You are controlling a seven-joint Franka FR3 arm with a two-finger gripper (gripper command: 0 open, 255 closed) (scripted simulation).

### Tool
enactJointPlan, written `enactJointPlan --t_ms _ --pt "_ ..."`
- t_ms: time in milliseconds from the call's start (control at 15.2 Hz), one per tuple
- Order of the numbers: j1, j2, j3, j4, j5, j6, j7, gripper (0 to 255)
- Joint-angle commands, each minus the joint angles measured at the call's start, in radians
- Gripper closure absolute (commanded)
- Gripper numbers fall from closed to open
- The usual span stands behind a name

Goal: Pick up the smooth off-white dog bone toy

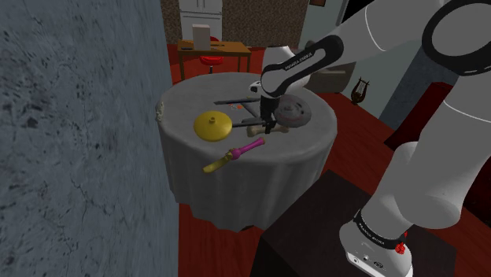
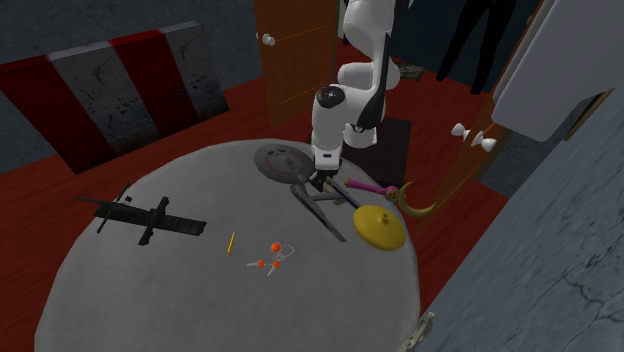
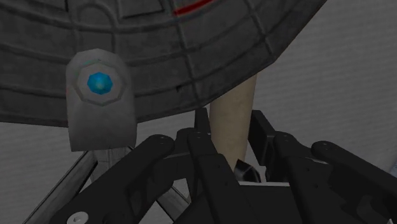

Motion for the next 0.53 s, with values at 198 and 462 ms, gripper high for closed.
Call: enactJointPlan --t_ms 198,462 --pt "0.000 -0.011 0.000 -0.007 -0.007 -0.015 0.005 255" --pt "0.001 -0.044 0.001 0.016 -0.019 -0.069 0.013 255"
